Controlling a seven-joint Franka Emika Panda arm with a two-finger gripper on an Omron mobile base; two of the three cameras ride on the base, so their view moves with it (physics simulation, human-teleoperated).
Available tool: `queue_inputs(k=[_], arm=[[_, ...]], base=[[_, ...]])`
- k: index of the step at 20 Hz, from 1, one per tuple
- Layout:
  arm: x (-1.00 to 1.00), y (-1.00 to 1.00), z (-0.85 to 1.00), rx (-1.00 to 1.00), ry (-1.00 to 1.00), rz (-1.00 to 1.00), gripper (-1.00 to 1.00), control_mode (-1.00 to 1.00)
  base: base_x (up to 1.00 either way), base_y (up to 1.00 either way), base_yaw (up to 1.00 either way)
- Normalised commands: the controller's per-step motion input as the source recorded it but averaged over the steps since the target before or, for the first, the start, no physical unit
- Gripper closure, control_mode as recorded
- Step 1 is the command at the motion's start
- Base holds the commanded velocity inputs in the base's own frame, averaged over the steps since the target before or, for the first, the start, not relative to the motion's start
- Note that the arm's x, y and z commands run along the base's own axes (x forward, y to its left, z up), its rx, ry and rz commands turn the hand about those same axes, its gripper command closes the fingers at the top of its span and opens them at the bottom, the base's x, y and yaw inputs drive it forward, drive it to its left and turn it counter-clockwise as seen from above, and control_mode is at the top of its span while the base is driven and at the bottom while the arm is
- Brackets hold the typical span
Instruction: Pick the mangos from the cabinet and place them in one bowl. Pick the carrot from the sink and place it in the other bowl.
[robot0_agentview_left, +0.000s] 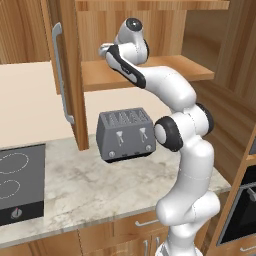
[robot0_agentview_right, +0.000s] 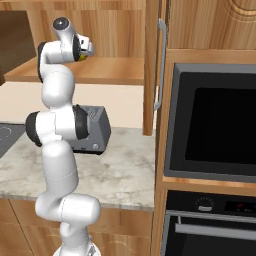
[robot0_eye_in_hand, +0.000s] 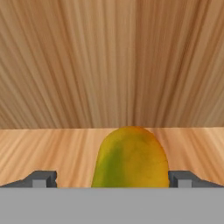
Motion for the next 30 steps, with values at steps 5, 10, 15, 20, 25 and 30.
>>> queue_inputs(k=[5,10,15,20,25,30], arm=[[0.01,0.00,-0.08,0.00,0.00,0.00,-1.00,-1.00],[0.01,-0.01,-0.02,0.00,0.00,0.00,-1.00,-1.00],[0.00,-0.04,-0.23,0.00,0.00,0.00,-1.00,-1.00],[0.03,-0.03,-0.04,0.00,0.00,0.00,-1.00,-1.00],[0.05,-0.08,-0.06,0.00,0.01,0.00,-1.00,-1.00],[0.00,0.00,0.00,0.00,0.00,0.00,-1.00,-1.00]], base=[[0.00,0.00,0.00],[0.00,0.00,0.00],[0.00,0.00,0.00],[0.00,0.00,0.00],[0.00,0.00,0.00],[0.00,0.00,0.00]])
